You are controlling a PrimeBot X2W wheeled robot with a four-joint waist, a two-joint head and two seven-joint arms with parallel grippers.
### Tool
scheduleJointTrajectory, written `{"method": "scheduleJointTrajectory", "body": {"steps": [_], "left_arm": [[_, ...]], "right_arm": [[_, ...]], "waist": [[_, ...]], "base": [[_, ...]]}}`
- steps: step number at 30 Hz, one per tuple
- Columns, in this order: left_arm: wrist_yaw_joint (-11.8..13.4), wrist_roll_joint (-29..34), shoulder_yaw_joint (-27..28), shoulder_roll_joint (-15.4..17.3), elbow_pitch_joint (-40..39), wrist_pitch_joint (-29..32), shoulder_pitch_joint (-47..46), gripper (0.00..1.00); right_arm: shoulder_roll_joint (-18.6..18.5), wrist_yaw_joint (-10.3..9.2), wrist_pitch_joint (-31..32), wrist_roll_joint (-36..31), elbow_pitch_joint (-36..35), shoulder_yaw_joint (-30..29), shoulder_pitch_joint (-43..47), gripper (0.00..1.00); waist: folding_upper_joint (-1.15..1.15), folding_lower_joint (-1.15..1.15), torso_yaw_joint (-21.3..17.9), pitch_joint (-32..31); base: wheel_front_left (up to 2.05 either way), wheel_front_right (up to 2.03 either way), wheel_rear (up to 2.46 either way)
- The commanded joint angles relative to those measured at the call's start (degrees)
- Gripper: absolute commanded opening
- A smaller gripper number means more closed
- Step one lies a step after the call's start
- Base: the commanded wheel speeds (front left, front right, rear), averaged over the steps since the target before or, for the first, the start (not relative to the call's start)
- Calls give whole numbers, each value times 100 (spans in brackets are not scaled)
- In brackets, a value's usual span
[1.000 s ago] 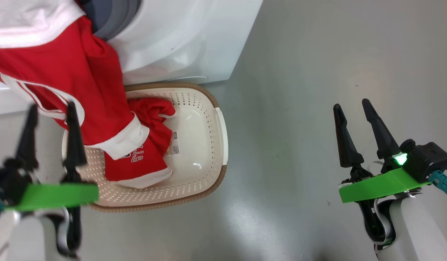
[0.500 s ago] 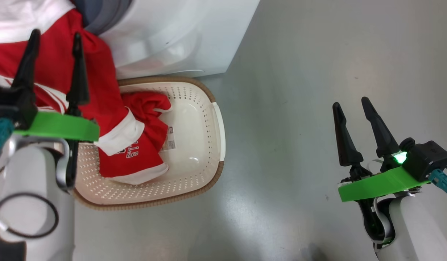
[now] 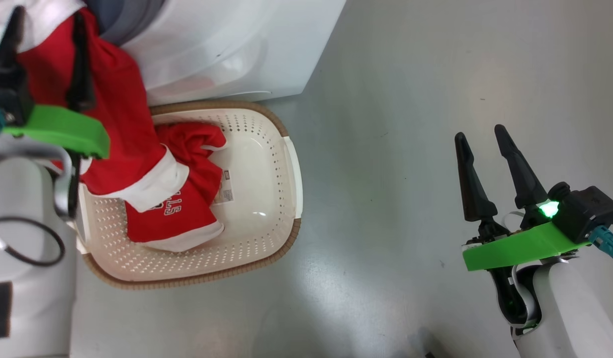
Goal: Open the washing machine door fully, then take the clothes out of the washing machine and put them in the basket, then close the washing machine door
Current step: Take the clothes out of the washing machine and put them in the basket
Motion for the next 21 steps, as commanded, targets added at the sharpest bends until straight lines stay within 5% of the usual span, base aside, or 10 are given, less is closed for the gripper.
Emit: {"method": "scheduleJointTrajectory", "body": {"steps": [1, 11, 13, 15, 21], "left_arm": [[72, 83, 79, 286, -39, -27, -103, 100], [165, 22, -56, 448, 987, -27, -814, 100], [172, -17, -57, 457, 1131, -27, -897, 46], [171, -51, -61, 469, 1226, -27, -952, 5], [162, -185, -36, 448, 1283, -27, -954, 0]], "right_arm": [[-17, 28, -37, 53, -129, 129, 39, 100], [-17, 28, -37, 93, -86, 199, 43, 100], [-17, 28, -37, 106, -87, 208, 53, 100], [-17, 28, -37, 117, -90, 218, 65, 100], [-17, 28, -37, 111, -97, 189, 110, 100]], "waist": [[0, 0, -17, 9], [0, 0, -120, -8], [0, 0, -135, -21], [0, 0, -148, -42], [0, 0, -112, -93]], "base": [[0, 0, 0], [0, 0, 0], [0, 0, 0], [0, 0, 0], [0, 0, 0]]}}
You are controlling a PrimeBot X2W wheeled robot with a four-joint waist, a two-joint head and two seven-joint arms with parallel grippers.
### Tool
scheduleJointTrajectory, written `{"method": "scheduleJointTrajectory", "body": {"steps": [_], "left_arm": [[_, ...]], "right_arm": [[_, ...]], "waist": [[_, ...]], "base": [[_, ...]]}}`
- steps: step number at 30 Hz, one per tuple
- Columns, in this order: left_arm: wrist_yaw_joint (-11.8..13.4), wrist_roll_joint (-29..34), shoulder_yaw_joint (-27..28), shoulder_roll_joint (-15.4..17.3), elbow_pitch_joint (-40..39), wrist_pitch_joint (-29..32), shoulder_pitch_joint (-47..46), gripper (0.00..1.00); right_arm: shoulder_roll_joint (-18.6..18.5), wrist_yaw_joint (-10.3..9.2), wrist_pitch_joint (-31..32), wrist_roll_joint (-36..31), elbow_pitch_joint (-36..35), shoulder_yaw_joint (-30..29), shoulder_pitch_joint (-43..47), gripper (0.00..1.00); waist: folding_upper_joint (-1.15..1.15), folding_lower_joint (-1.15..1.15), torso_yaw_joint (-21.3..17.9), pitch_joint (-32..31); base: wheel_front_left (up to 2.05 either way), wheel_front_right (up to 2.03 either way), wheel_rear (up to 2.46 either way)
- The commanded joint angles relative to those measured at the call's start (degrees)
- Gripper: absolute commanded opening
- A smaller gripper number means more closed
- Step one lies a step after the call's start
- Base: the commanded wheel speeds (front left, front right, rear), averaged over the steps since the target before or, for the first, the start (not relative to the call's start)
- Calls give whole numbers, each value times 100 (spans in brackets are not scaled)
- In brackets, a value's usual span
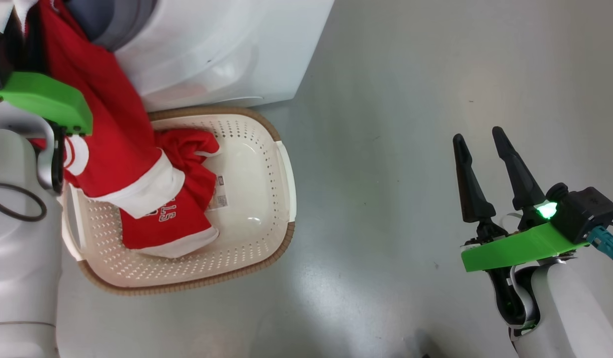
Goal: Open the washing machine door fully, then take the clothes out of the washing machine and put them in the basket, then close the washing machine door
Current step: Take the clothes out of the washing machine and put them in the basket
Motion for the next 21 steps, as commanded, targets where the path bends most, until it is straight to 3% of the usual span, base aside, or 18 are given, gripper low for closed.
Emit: {"method": "scheduleJointTrajectory", "body": {"steps": [1, 11, 21], "left_arm": [[48, -39, 110, 254, -136, -27, 5, 0], [-179, -803, 908, -151, -1047, -27, 883, 0], [-366, -755, 1130, -586, -1730, -27, 1978, 0]], "right_arm": [[-17, 28, -37, 14, -118, 123, 110, 100], [-17, 28, -37, -36, -114, 64, 151, 100], [-17, 28, -37, -87, -117, 20, 165, 100]], "waist": [[0, 0, 26, -17], [0, 0, 182, -111], [0, 0, 303, -131]], "base": [[0, 0, 0], [0, 0, 0], [0, 0, 0]]}}
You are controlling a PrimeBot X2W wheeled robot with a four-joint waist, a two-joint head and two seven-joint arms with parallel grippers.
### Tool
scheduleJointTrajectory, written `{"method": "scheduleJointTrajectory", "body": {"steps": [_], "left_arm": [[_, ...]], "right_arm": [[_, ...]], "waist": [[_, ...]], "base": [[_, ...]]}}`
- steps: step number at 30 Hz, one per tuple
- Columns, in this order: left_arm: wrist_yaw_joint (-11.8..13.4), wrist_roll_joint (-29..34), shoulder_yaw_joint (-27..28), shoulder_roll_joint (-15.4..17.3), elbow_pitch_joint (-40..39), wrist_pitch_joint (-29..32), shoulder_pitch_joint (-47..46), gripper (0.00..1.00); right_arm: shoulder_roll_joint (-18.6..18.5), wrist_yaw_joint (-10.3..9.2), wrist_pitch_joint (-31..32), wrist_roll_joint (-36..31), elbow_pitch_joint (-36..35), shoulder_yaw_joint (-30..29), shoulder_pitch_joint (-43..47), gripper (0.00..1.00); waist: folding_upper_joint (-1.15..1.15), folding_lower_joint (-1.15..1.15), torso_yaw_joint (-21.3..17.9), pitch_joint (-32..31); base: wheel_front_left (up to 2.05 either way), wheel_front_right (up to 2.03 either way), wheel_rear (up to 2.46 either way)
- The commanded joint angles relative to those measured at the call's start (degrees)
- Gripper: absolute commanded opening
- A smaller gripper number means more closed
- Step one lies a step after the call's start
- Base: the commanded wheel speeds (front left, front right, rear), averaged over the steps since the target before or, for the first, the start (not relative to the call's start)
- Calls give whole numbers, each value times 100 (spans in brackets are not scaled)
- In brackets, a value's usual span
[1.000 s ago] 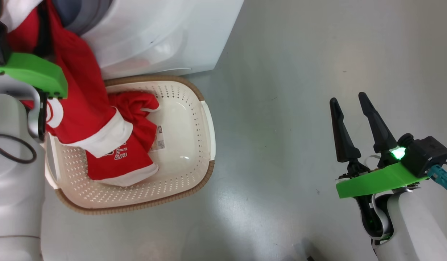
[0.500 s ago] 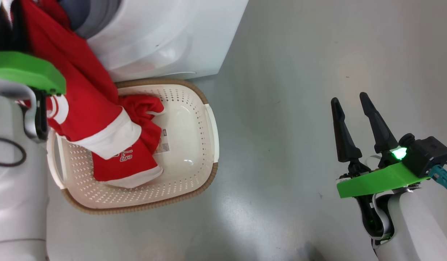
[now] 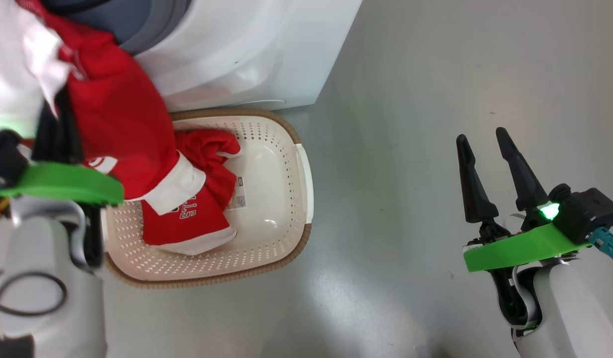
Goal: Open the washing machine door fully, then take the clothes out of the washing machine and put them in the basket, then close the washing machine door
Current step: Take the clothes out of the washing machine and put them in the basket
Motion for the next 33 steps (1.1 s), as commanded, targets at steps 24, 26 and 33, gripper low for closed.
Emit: {"method": "scheduleJointTrajectory", "body": {"steps": [24, 26, 33], "left_arm": [[-88, 26, -902, -39, 1644, -27, 341, 0], [-88, -21, -1044, -39, 1851, -27, 265, 0], [-89, -270, -1445, -6, 2447, -27, 27, 0]], "right_arm": [[-16, 28, -37, 32, -219, 141, -111, 100], [-16, 28, -37, 45, -224, 130, -131, 100], [-16, 28, -37, 79, -232, 153, -174, 100]], "waist": [[0, 0, -154, 636], [0, 0, -170, 685], [0, 0, -204, 799]], "base": [[0, 0, 0], [0, 0, 0], [0, 0, 0]]}}
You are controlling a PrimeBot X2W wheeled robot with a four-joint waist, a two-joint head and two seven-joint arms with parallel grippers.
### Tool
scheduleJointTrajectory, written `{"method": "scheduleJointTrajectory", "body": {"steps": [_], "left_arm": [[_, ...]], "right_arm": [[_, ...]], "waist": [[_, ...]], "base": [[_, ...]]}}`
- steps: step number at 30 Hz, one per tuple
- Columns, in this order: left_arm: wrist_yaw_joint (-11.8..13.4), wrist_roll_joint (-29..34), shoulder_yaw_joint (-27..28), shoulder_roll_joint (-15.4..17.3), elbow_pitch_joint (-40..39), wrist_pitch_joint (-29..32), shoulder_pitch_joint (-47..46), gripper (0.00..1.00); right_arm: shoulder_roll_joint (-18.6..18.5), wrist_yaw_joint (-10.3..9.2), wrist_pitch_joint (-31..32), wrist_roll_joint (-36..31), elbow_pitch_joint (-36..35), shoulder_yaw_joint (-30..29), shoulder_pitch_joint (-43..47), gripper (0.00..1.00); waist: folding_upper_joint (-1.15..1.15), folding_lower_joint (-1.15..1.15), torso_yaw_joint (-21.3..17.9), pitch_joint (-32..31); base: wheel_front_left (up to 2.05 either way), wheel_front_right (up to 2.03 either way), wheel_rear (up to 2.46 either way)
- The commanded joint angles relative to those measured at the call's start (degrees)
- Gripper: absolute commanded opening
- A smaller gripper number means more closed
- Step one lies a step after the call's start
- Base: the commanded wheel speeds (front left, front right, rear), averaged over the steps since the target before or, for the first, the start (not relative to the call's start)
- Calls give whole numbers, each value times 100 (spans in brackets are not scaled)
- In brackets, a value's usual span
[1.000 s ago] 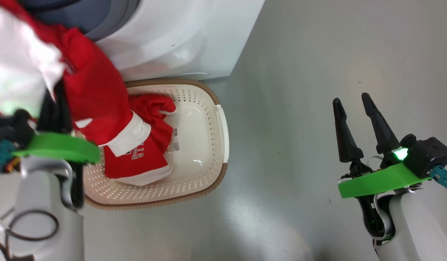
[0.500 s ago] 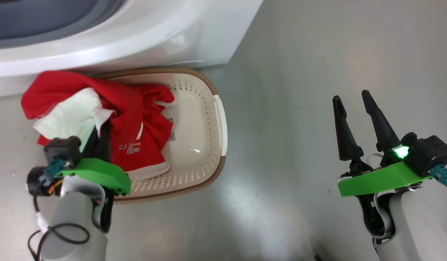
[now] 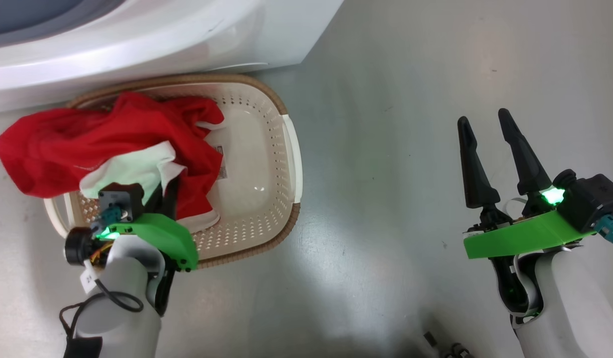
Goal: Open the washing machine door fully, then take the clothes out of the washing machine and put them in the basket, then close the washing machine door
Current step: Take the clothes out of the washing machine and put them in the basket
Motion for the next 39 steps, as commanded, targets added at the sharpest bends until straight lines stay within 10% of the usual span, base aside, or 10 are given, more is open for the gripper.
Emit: {"method": "scheduleJointTrajectory", "body": {"steps": [1, 18, 20, 23, 39], "left_arm": [[-31, -117, -21, 176, 33, -29, 51, 0], [-31, -2505, -2465, 520, -244, -29, 100, 0], [-31, -2661, -2484, 614, -247, -29, 58, 25], [-32, -2718, -2501, 694, -249, -29, 15, 96], [-32, -2344, -1559, 818, -728, -29, 527, 100]], "right_arm": [[-7, 28, -36, 72, -129, 143, 52, 100], [-7, 28, -36, 68, -121, 184, 68, 100], [-7, 28, -36, 61, -120, 180, 68, 100], [-7, 28, -36, 51, -110, 171, 70, 100], [-7, 28, -36, -28, 63, 131, 215, 100]], "waist": [[0, 0, -22, 28], [0, 0, -21, -24], [0, 0, -16, -28], [0, 0, -13, -48], [0, 0, 79, -896]], "base": [[0, 0, 0], [0, 0, 0], [0, 0, 0], [0, 0, 0], [0, 0, 0]]}}
